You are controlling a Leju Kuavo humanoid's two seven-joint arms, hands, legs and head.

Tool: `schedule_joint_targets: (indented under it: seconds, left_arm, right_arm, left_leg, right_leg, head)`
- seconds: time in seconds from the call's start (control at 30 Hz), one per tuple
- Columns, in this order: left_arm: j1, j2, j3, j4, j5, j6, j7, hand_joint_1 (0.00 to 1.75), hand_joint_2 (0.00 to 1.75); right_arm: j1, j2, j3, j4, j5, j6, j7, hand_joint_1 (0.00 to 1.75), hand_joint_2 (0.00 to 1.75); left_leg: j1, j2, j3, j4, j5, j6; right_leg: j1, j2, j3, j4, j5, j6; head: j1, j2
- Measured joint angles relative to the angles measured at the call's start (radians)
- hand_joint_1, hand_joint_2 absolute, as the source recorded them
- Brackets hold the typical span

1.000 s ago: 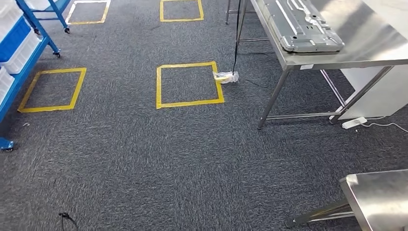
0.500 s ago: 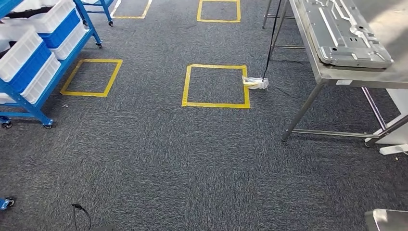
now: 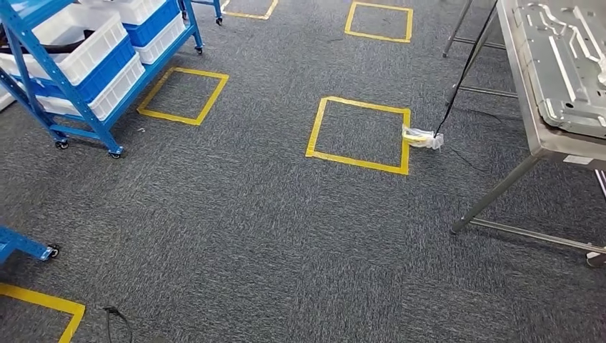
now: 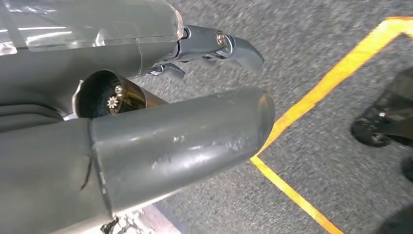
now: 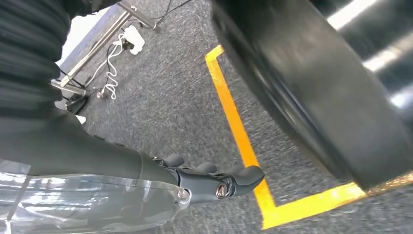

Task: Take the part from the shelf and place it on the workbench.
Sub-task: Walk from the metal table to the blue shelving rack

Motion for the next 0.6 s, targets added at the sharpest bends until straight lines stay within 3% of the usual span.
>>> schedule_joint_targets:
  seconds: [0.07, 0.1, 0.13, 0.2, 0.27, 0.33, 0.37, 0.43, 0.5, 0.57, 0.6]
  left_arm:
    - [-0.001, 0.002, -0.011, -0.005, 0.011, 0.002, 0.002, 0.00, 0.00]
    - [0.000, 0.002, -0.016, -0.006, 0.015, 0.002, 0.003, 0.00, 0.00]
    - [0.002, 0.002, -0.020, -0.007, 0.020, 0.003, 0.004, 0.00, 0.00]
    - [0.005, 0.003, -0.027, -0.009, 0.040, 0.007, 0.006, 0.00, 0.00]
    - [0.022, 0.006, -0.035, -0.013, 0.102, 0.030, 0.007, 0.00, 0.00]
    - [0.092, 0.014, -0.036, -0.031, 0.250, 0.093, 0.023, 0.00, 0.00]
    - [0.160, 0.021, -0.031, -0.066, 0.367, 0.158, 0.056, 0.00, 0.00]
    - [0.355, 0.046, -0.017, -0.241, 0.649, 0.386, 0.170, 0.00, 0.00]
    - [0.562, 0.091, -0.034, -0.523, 0.928, 0.731, 0.240, 0.00, 0.00]
    - [0.681, 0.154, -0.117, -0.785, 1.164, 1.072, 0.179, 0.00, 0.00]
    - [0.706, 0.189, -0.177, -0.890, 1.273, 1.195, 0.111, 0.00, 0.00]
  right_arm:
    - [0.003, 0.000, 0.000, 0.002, 0.000, 0.000, -0.001, 0.00, 1.75]
    - [0.003, 0.000, 0.001, 0.002, 0.000, 0.000, -0.001, 0.00, 1.75]
    - [0.004, 0.000, 0.001, 0.003, -0.001, 0.000, -0.001, 0.00, 1.75]
    - [0.005, -0.001, 0.001, 0.004, -0.005, 0.000, -0.001, 0.00, 1.75]
    - [0.009, -0.006, -0.002, 0.009, -0.028, -0.001, 0.004, 0.00, 1.75]
    - [0.017, -0.014, -0.016, 0.018, -0.078, -0.004, -0.004, 0.00, 1.75]
    - [0.022, -0.020, -0.030, 0.028, -0.110, -0.005, -0.019, 0.00, 1.75]
    - [0.039, -0.034, -0.066, 0.062, -0.172, 0.004, -0.063, 0.00, 1.75]
    - [0.069, -0.048, -0.101, 0.100, -0.206, 0.026, -0.093, 0.00, 1.75]
    - [0.103, -0.052, -0.121, 0.128, -0.204, 0.032, -0.097, 0.00, 1.75]
    - [0.113, -0.050, -0.123, 0.139, -0.191, 0.018, -0.101, 0.00, 1.75]
  left_leg:
    - [-0.002, -0.022, -0.003, 0.001, 0.001, 0.005]
    - [-0.003, -0.034, -0.004, 0.002, 0.002, 0.006]
    - [-0.004, -0.047, -0.004, 0.003, 0.002, 0.006]
    - [-0.004, -0.074, -0.004, 0.006, 0.001, 0.005]
    - [-0.006, -0.099, -0.006, 0.009, 0.001, 0.000]
    - [-0.007, -0.116, -0.010, 0.009, -0.001, -0.012]
    - [-0.006, -0.121, -0.008, 0.006, -0.003, -0.018]
    - [-0.005, -0.101, -0.003, 0.018, -0.020, -0.027]
    - [-0.005, -0.055, -0.034, 0.098, -0.078, -0.031]
    - [-0.005, -0.027, -0.108, 0.231, -0.148, -0.037]
    - [-0.003, -0.022, -0.137, 0.278, -0.163, -0.041]
  right_leg:
    - [-0.001, 0.032, -0.067, 0.135, -0.060, 0.001]
    - [-0.002, 0.035, -0.088, 0.174, -0.066, 0.000]
    - [-0.001, 0.038, -0.093, 0.178, -0.052, -0.002]
    - [-0.001, 0.055, -0.052, 0.080, 0.020, -0.009]
    - [-0.002, 0.101, 0.003, -0.047, 0.073, -0.017]
    - [-0.001, 0.126, 0.027, -0.097, 0.080, -0.021]
    - [0.000, 0.120, 0.031, -0.101, 0.080, -0.023]
    - [-0.003, 0.112, 0.044, -0.115, 0.082, -0.032]
    - [-0.006, 0.093, 0.055, -0.128, 0.082, -0.041]
    - [-0.002, 0.051, 0.060, -0.128, 0.075, -0.043]
    - [-0.001, 0.025, 0.060, -0.128, 0.071, -0.043]
  head:
    - [0.000, 0.000]
    - [0.000, 0.000]
    - [0.000, 0.000]
    - [0.000, 0.000]
    - [0.000, 0.000]
    - [0.000, 0.000]
    - [0.000, 0.000]
    - [-0.001, 0.000]
    - [-0.004, 0.000]
    - [-0.006, 0.000]
    - [-0.005, 0.000]
